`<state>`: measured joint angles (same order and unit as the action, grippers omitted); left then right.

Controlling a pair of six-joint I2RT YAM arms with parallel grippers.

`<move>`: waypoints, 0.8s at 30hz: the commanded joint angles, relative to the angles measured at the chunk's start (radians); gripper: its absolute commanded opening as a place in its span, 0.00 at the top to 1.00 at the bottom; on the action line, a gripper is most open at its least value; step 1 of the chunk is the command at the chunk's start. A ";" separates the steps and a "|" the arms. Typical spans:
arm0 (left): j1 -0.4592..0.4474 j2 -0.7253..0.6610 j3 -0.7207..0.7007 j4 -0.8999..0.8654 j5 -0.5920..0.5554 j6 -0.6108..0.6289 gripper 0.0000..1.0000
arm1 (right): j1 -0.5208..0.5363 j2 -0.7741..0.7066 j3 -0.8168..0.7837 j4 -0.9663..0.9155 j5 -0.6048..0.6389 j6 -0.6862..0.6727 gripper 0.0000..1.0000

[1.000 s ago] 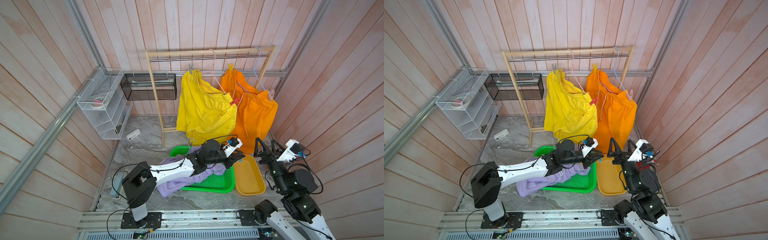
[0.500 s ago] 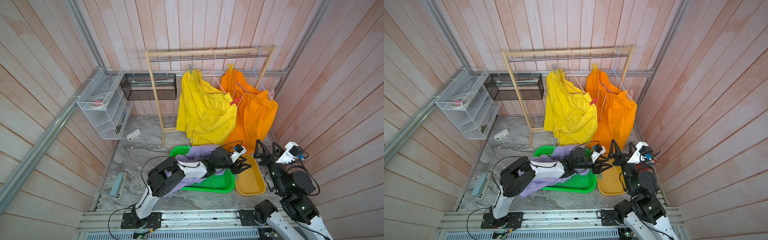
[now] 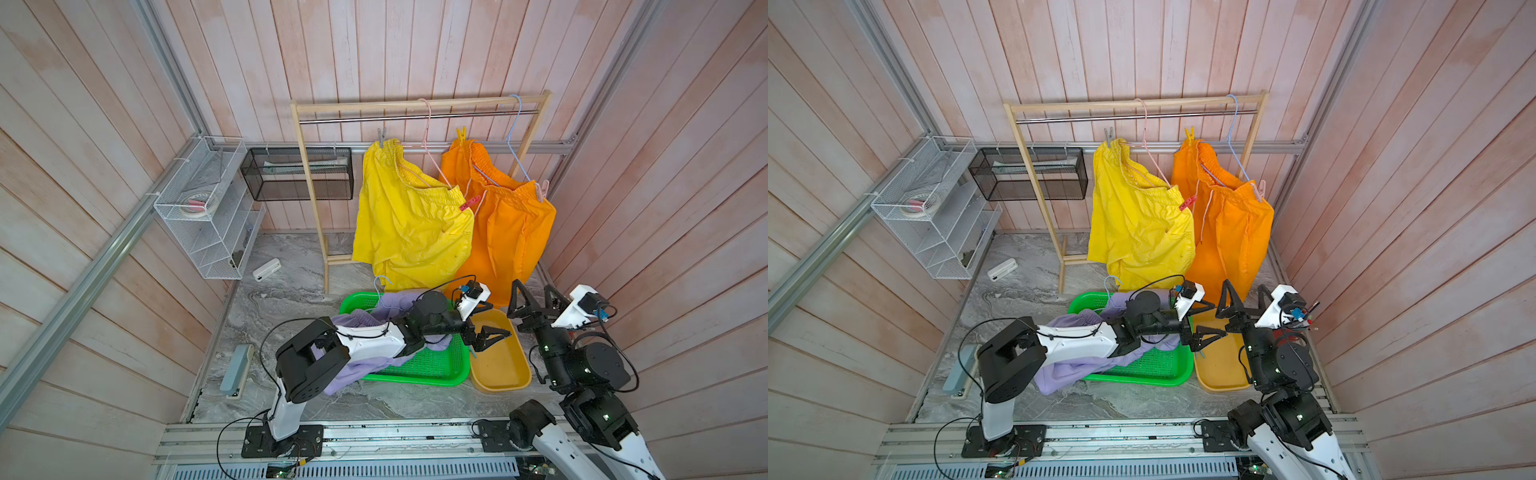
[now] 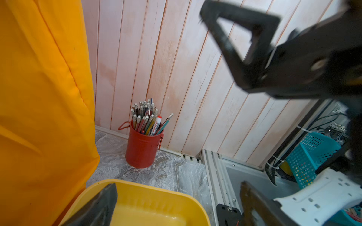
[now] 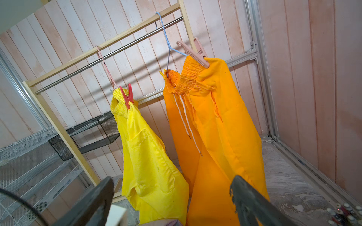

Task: Remove the clothespins securing shorts to the hanger
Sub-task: Place the clothespin in the storage box, then pick up the hanger from the basket.

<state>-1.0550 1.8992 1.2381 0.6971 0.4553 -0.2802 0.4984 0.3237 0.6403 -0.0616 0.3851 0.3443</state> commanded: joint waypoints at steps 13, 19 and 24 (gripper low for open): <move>0.026 -0.382 -0.105 -0.553 -0.571 0.064 0.00 | -0.004 0.130 -0.039 0.060 -0.139 0.051 0.05; 0.175 -0.464 -0.136 -0.736 -0.656 -0.158 0.00 | -0.004 0.192 -0.072 0.109 -0.175 0.050 0.05; 0.302 -0.541 -0.250 -0.727 -0.656 -0.300 0.00 | -0.004 0.243 -0.082 0.123 -0.199 0.040 0.05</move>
<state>-0.7856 1.3907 1.0386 0.0273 -0.1688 -0.4595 0.4984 0.5549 0.5659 0.0204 0.2153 0.3893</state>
